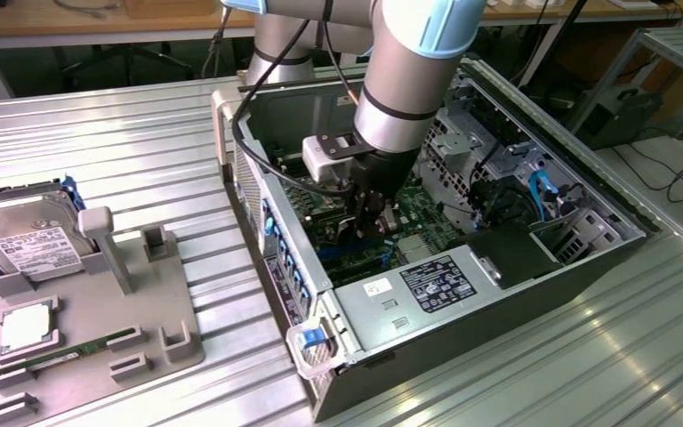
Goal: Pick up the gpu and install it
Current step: 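Insert the gpu into the slot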
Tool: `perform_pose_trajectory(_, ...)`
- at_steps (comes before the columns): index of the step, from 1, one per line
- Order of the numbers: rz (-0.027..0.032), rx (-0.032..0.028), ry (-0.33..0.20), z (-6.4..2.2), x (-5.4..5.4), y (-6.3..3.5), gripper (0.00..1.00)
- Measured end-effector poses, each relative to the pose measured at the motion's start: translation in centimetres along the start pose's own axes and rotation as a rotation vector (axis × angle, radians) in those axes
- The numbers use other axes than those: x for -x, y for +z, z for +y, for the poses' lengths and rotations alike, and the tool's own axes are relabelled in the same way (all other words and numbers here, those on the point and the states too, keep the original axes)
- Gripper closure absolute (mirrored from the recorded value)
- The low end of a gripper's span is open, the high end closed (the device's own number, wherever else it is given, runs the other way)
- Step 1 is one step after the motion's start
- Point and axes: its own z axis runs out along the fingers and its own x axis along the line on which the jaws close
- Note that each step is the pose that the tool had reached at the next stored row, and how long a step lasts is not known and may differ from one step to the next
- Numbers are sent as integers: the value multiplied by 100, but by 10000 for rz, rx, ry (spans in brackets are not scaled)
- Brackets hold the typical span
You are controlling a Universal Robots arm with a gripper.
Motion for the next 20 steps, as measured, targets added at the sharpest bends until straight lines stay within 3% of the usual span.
perform_pose_trajectory(13, 0, 0, 0, 3, 31, 3, 73)
perform_pose_trajectory(15, 1, 0, 0, 3, 103, 24, 73)
perform_pose_trajectory(20, -8, 0, 1, 3, 49, 22, 73)
